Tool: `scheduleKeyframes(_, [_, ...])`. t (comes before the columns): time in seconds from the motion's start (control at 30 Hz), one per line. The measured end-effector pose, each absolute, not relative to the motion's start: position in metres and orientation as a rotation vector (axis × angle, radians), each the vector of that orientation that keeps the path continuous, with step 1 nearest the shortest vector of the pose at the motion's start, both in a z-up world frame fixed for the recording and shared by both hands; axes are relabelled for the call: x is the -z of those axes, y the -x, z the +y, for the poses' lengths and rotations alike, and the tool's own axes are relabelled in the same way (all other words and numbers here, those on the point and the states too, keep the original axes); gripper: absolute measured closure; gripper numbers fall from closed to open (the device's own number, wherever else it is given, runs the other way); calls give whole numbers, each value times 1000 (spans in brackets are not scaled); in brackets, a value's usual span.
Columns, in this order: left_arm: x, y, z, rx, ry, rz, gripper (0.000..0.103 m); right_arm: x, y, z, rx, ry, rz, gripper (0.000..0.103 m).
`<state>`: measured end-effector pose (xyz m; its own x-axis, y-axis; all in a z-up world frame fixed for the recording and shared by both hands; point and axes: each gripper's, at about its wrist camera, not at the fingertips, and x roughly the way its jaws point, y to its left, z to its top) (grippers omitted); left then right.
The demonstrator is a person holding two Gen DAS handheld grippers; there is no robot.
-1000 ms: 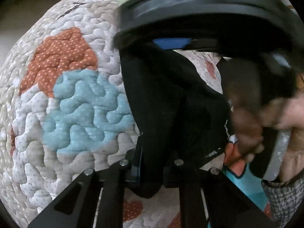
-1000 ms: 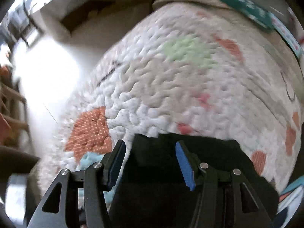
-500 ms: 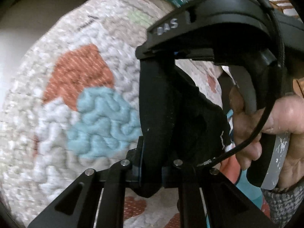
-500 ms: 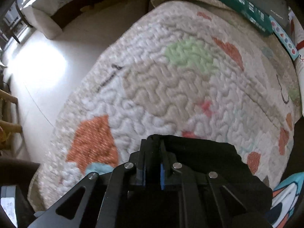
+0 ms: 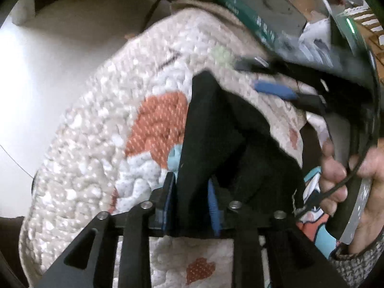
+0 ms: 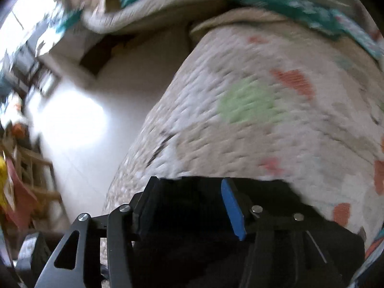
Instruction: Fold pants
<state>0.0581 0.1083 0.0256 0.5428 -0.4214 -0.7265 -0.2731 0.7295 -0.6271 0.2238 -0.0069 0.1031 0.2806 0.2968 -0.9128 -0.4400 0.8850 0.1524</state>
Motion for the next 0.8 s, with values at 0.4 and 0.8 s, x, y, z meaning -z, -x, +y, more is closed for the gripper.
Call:
scheduleKeyframes(0.4, [-32,-58,88,50,614,1029,51,-37,-131,-96,-394,21,1303,48])
scheduleKeyframes(0.8, [-47,-50,67,123,516,1000,45,-104,-120,-203,-186,-16,1121,43])
